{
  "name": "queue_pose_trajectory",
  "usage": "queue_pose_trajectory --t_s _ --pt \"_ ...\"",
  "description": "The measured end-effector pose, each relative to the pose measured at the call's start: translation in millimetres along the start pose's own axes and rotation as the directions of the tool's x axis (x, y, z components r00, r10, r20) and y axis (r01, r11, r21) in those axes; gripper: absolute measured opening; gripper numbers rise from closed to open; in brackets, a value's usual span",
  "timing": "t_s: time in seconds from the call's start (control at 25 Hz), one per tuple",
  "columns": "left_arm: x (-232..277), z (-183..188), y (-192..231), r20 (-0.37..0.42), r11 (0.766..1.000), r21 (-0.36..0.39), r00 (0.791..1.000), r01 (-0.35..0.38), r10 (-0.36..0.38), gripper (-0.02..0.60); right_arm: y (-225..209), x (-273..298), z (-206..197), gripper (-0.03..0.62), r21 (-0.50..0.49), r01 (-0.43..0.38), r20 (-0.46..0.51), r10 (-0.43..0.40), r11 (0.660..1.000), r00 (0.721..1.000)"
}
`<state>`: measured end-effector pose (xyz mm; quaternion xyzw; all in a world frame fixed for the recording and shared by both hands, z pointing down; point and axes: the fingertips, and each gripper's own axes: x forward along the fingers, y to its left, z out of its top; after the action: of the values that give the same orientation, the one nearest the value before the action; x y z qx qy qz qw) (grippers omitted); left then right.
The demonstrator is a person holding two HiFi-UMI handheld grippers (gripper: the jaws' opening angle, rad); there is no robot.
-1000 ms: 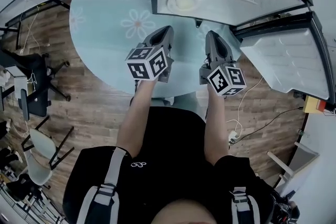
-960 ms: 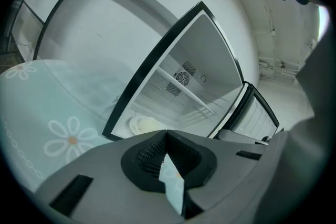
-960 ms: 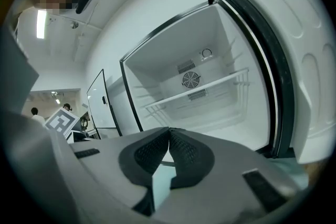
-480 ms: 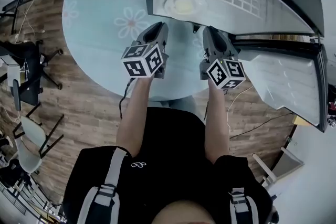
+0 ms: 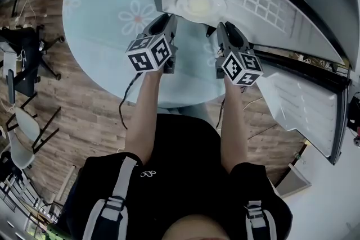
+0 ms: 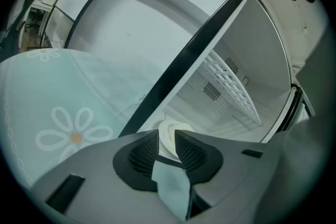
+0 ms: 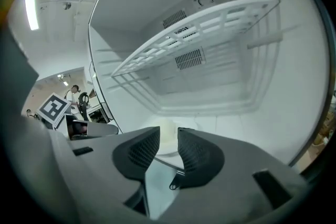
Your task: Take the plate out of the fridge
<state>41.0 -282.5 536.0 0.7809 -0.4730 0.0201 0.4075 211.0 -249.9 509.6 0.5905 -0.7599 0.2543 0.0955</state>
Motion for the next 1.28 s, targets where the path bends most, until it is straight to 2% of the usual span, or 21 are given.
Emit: queue_pose_trajectory --t_s 0.24,0.32,0.96,1.28 --pt "14 -6 1 -0.013 1.000 -0.008 1.000 -0.024 0.023 0.103 -24 20 -2 0.110 -0.024 0.037 -0.052 -0.038 0.999 0.998" --pt "17 -6 1 -0.020 1.000 -0.014 1.000 -0.020 0.020 0.103 -29 29 -4 0.166 -0.028 0.036 -0.080 -0.038 0.999 0.996" --pt "46 -17 1 -0.085 0.999 -0.030 0.996 -0.043 0.040 0.129 -54 65 -5 0.166 -0.014 0.019 -0.129 -0.021 1.000 0.991" --pt "53 -22 5 -0.099 0.996 -0.043 0.993 -0.072 0.068 0.130 -59 73 -2 0.167 -0.040 0.001 -0.145 -0.007 0.999 0.989"
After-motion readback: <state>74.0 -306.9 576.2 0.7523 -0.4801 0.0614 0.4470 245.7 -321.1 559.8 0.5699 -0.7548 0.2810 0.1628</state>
